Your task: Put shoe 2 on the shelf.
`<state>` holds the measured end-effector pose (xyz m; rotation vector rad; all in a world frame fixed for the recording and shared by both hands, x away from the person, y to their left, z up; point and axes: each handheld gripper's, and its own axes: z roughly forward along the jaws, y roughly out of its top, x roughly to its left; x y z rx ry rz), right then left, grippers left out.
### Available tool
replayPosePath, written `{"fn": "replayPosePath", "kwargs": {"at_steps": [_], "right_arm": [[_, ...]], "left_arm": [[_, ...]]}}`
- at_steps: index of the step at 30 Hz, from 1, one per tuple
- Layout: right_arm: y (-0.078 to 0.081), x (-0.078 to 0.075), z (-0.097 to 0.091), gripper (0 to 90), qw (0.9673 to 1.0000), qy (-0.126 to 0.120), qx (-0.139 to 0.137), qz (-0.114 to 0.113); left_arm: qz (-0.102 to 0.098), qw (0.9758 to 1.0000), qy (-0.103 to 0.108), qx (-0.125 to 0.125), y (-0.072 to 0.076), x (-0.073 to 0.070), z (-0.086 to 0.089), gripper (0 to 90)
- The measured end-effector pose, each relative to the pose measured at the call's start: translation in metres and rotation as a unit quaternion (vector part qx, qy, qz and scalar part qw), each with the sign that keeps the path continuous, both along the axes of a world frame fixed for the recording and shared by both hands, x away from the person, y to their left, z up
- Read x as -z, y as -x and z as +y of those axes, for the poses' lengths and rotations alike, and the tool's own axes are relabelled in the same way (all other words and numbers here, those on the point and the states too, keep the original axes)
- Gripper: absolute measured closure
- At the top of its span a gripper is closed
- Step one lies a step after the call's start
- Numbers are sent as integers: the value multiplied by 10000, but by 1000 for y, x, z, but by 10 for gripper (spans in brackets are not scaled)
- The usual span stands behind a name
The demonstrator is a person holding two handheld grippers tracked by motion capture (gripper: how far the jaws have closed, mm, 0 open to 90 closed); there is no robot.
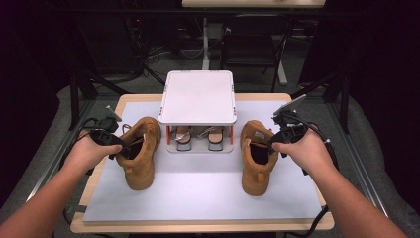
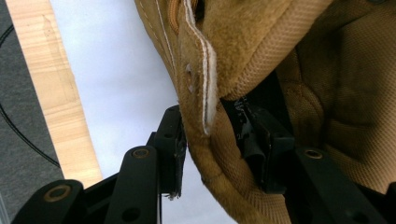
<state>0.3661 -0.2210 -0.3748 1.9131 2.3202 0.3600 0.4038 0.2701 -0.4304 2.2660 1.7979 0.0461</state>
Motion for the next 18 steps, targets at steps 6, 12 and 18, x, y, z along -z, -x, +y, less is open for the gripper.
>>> {"fn": "replayPosePath", "kwargs": {"at_steps": [6,12,18], "right_arm": [[0,4,0,521,10000,-16,-6,8],[0,8,-1,522,10000,-66,0,30],[-1,11,-3,522,9999,-74,38,65]], "left_arm": [[-20,9998,-181,88,-2,4,-4,627],[-15,9996,-254,98,-3,10,-6,628],[102,9997,-215,55,-7,22,-6,626]]}}
